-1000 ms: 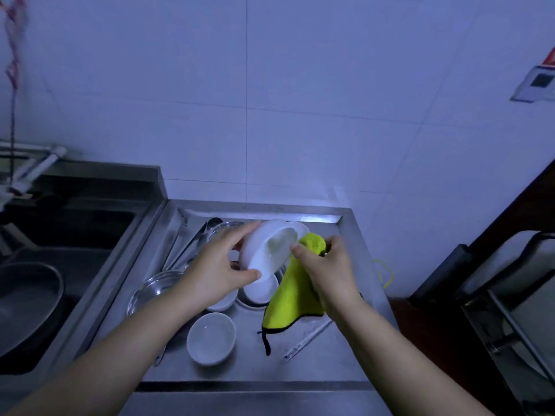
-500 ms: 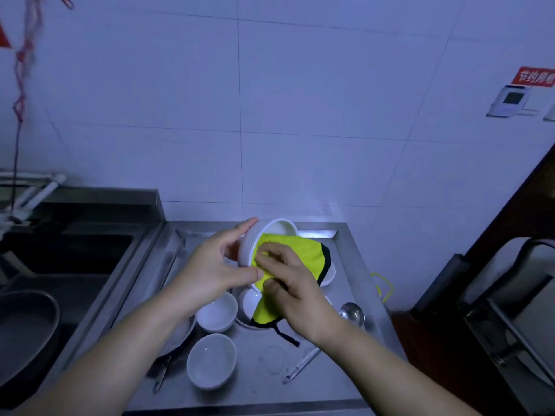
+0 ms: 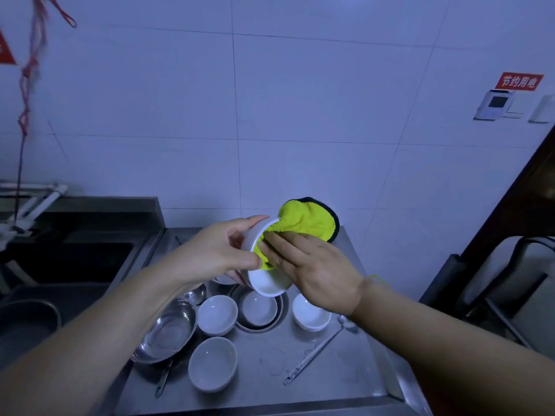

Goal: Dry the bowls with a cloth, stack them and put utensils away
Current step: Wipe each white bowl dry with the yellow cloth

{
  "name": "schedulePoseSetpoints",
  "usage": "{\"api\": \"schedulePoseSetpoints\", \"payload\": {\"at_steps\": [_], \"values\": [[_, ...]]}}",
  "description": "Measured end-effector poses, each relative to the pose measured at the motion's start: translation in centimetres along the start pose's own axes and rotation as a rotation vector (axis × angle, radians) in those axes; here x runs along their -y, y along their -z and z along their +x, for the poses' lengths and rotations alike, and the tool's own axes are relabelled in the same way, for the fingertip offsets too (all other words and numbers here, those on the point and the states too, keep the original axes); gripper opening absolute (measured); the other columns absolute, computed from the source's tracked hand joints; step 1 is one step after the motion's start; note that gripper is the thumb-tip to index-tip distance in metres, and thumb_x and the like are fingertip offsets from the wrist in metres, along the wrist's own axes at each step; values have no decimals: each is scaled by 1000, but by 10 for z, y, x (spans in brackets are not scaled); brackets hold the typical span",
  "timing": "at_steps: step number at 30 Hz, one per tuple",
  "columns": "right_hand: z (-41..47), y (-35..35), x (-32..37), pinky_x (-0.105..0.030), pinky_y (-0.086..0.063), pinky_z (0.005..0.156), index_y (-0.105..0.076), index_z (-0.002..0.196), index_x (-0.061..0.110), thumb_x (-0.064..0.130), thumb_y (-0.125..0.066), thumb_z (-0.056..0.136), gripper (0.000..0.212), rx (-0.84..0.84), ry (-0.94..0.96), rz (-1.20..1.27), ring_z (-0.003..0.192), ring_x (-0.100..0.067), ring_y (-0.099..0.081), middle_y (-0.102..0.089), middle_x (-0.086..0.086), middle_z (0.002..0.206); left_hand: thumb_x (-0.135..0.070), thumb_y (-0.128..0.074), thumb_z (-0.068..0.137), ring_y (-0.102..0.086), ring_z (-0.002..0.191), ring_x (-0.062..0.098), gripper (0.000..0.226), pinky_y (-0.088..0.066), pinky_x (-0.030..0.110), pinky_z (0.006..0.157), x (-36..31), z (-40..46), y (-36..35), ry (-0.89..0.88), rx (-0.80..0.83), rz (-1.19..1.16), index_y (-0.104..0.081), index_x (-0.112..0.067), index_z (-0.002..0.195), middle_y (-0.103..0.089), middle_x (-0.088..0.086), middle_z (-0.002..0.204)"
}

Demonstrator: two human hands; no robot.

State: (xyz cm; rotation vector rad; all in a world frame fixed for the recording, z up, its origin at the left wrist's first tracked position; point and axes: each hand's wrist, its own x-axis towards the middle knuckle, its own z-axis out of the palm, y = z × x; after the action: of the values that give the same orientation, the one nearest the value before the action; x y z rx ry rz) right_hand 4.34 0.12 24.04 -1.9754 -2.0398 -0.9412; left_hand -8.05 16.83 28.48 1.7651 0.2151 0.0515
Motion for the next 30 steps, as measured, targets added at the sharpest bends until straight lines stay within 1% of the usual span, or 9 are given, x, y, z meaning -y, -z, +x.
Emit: {"api": "schedulePoseSetpoints", "payload": {"at_steps": [5,8,11,13,15,19,22,26,30], "values": [[4,-12,39,-31,-42,84,-51,129,-3,13,-69,69,65,113,-518,150,93,-33,-53,-53,-19,124,-3,-64,56,-62,68,19,73,-56,33,57,11,5,-21,-48,-241,-158,-58,-39,120,-63,16,93],[13,3,55,-24,-34,82,-53,114,4,12,-59,83,32,101,-871,737,108,-31,-47,-47,-14,122,-3,-64,56,-60,62,13,79,-51,25,52,22,3,-35,-37,-253,-166,-55,-33,129,-63,6,85],[8,16,47,-24,-45,85,-44,133,19,16,-58,61,73,70,-1119,1438,111,-18,-54,-51,1,126,-3,-66,56,-64,71,15,82,-53,26,58,29,-1,-36,-55,-277,-202,-53,-30,132,-69,8,93],[3,25,45,-25,-49,81,-37,135,30,11,-56,60,79,9,-1038,1572,109,-11,-57,-52,10,126,-7,-74,53,-66,82,20,85,-57,37,72,28,-4,-31,-83,-285,-231,-53,-32,132,-68,14,107],[-3,28,49,-26,-48,85,-37,133,37,16,-62,66,74,14,-875,1289,109,-10,-56,-54,7,127,-14,-78,49,-65,83,20,86,-57,41,76,23,-7,-29,-113,-269,-249,-55,-36,128,-67,14,108],[-12,10,43,-44,-33,104,-41,138,29,52,-59,80,65,-98,-449,306,130,-25,-35,-48,3,137,-9,-76,51,-63,75,14,79,-52,28,62,12,-11,-35,-141,-260,-293,-58,-41,121,-65,8,97],[-12,11,39,-46,-23,111,-36,139,18,62,-42,89,67,-141,-335,219,137,-32,-30,-49,-7,135,-15,-77,48,-63,78,15,75,-53,30,64,3,-15,-32,-163,-254,-345,-61,-43,116,-64,5,93],[-22,12,33,-42,-30,106,-26,142,7,48,-63,83,81,-129,-202,116,130,-34,-38,-40,-13,135,-2,-70,57,-63,74,13,72,-54,27,60,-8,-19,-33,-175,-257,-312,-59,-40,117,-62,7,92],[-6,13,43,-38,-34,93,-41,131,13,44,-62,75,68,-322,-451,133,114,-29,-47,-52,-11,121,-2,-67,62,-62,85,19,70,-52,40,79,-7,-19,-54,-212,-237,-369,-60,-40,120,-66,13,100]]}}
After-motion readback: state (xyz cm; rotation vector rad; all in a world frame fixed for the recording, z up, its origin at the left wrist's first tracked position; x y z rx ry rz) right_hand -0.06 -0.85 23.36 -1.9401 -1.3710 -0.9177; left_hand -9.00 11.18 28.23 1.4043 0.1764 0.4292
